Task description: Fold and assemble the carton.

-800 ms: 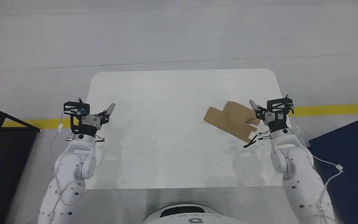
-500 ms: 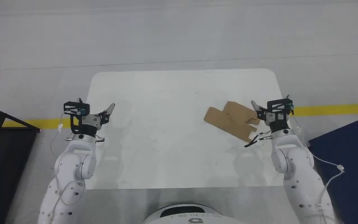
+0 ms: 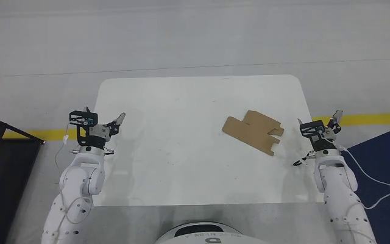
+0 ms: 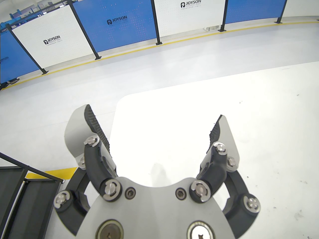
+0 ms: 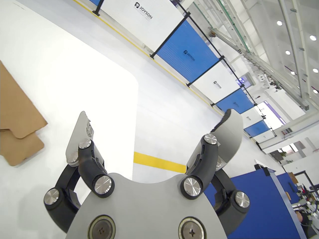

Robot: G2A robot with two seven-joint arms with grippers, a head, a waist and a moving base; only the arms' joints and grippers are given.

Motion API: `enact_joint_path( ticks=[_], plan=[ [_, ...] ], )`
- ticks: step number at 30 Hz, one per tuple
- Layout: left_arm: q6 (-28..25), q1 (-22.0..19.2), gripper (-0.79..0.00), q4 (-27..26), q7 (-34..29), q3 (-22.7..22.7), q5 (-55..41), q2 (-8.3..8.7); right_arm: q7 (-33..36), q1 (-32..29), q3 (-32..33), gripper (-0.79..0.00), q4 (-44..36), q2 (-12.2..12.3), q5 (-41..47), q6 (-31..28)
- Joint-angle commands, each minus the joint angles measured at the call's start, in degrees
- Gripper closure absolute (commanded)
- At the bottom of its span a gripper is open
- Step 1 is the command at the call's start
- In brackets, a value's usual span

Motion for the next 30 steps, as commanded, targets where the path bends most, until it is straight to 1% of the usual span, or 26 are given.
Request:
enact_joint_path(
  ticks=[1, 4, 5, 6, 7, 8, 10, 11, 13, 14, 16, 17, 18, 20, 22, 23, 27, 29, 30],
  plan=[
    [0.0, 0.0, -0.785, 0.0, 0.0, 0.0, 0.0, 0.0, 0.02, 0.0, -0.04, -0.785, -0.06, 0.0, 0.02, -0.2],
    [0.0, 0.0, -0.785, 0.0, 0.0, 0.0, 0.0, 0.0, 0.02, 0.0, -0.04, -0.785, -0.06, 0.0, 0.02, -0.2],
    [0.0, 0.0, -0.785, 0.0, 0.0, 0.0, 0.0, 0.0, -0.17, -0.24, -0.52, -0.785, -0.01, 0.06, -2.04, -0.15],
    [0.0, 0.0, -0.785, 0.0, 0.0, 0.0, 0.0, 0.0, -0.67, -0.48, -1.08, -0.785, -0.01, 0.11, -5.55, 1.43],
    [0.0, 0.0, -0.785, 0.0, 0.0, 0.0, 0.0, 0.0, -3.13, -1.19, -1.86, -0.785, -0.28, 0.18, -8.76, 2.36],
    [0.0, 0.0, -0.785, 0.0, 0.0, 0.0, 0.0, 0.0, -7.63, -2.43, -1.78, -0.785, -0.4, 0.39, -10.78, 2.1],
    [0.0, 0.0, -0.785, 0.0, 0.0, 0.0, 0.0, 0.0, -16.45, -5.12, 0.23, -0.785, 0.1, 0.94, -14.48, 3.58],
    [0.0, 0.0, -0.785, 0.0, 0.0, 0.0, 0.0, 0.0, -21.47, -6.53, 1.35, -0.785, 0.26, 1.24, -16.29, 4.65],
    [0.0, 0.0, -0.785, 0.0, 0.0, 0.0, 0.0, 0.0, -29.47, -8.9, 3.43, -0.785, 0.97, 1.71, -19.3, 7.42],
    [0.0, 0.0, -0.785, 0.0, 0.0, 0.0, 0.0, 0.0, -32.67, -10.0, 4.13, -0.785, 1.3, 1.89, -20.81, 8.81],
    [0.0, 0.0, -0.785, 0.0, 0.0, 0.0, 0.0, 0.0, -36.26, -11.3, 4.92, -0.785, 1.59, 2.12, -22.87, 10.36],
    [0.0, 0.0, -0.785, 0.0, 0.0, 0.0, 0.0, 0.0, -36.72, -11.5, 4.93, -0.785, 1.61, 2.14, -23.25, 10.54],
    [0.0, 0.0, -0.785, 0.0, 0.0, 0.0, 0.0, 0.0, -35.88, -11.41, 4.49, -0.785, 1.69, 2.18, -25.43, 10.73],
    [0.0, 0.0, -0.785, 0.0, 0.0, 0.0, 0.0, 0.0, -31.25, -10.44, 2.76, -0.785, 1.83, 2.11, -31.83, 12.8],
    [0.0, 0.0, -0.785, 0.0, 0.0, 0.0, 0.0, 0.0, -27.77, -9.51, 0.71, -0.785, 2.08, 1.96, -36.43, 13.66],
    [0.0, 0.0, -0.785, 0.0, 0.0, 0.0, 0.0, 0.0, -26.65, -9.18, 0.14, -0.745, 2.19, 1.94, -37.91, 13.58],
    [0.0, 0.0, -0.785, 0.0, 0.0, 0.0, 0.0, 0.0, -24.72, -9.04, -0.49, -0.742, 2.07, 2.23, -44.93, 13.09],
    [0.0, 0.0, -0.785, 0.0, 0.0, 0.0, 0.0, 0.0, -23.59, -9.21, -0.57, -0.742, 1.96, 2.35, -47.95, 13.59],
    [0.0, 0.0, -0.785, 0.0, 0.0, 0.0, 0.0, 0.0, -22.69, -9.35, -0.67, -0.73, 1.97, 2.36, -49.14, 14.17]
  ],
)
